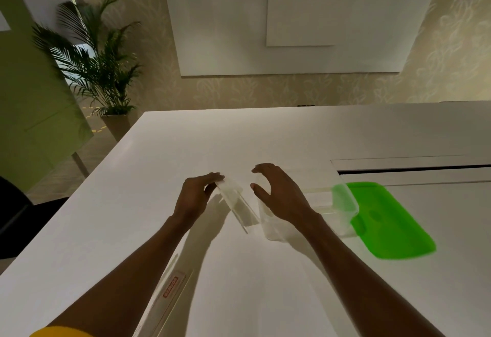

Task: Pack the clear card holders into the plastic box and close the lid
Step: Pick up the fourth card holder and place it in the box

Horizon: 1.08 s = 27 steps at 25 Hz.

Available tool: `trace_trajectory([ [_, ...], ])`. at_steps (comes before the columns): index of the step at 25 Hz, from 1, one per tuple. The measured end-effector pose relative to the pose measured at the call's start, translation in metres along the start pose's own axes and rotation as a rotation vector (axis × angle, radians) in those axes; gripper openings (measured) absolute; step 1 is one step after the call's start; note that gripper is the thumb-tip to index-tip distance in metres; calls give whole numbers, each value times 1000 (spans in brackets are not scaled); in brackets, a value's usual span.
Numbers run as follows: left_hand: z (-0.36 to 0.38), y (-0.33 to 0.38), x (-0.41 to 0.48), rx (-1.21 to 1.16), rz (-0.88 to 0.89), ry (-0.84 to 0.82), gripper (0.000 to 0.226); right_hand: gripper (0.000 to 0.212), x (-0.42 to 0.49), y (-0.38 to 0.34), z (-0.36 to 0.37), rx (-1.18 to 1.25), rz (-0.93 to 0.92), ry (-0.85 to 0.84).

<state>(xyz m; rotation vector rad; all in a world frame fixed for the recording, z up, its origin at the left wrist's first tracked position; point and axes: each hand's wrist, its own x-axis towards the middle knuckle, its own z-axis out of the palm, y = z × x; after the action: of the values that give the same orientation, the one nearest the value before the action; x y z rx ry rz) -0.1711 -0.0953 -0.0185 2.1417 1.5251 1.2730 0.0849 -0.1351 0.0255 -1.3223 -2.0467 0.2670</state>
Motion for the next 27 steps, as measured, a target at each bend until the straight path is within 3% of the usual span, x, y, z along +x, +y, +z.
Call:
trace_trajectory([
  [3,-16,7,1,-153,-117,35,25,34,4,-12,4,173,53,93],
  [8,-24,21,-6,-720,-394,104,19,39,17,-35,11,468,211,175],
  [11,-27,38,-8,-1060,-394,127,19,49,20,-49,14,674,354,154],
  [14,-26,51,-7,-1300,-493,207,12,67,20,-58,19,774,481,156],
  [17,-24,62,-7,-1510,-570,225,19,77,19,-62,21,921,576,118],
  [19,-21,68,-9,-1525,-559,191,26,77,17,-62,22,1151,553,51],
  [21,-18,74,-13,-1440,-533,192,23,71,12,-64,23,1231,521,47],
  [24,-17,78,-15,-1178,-445,271,16,71,8,-71,21,909,545,176],
  [27,-17,81,-16,-677,-299,365,12,77,5,-82,14,636,347,289],
])
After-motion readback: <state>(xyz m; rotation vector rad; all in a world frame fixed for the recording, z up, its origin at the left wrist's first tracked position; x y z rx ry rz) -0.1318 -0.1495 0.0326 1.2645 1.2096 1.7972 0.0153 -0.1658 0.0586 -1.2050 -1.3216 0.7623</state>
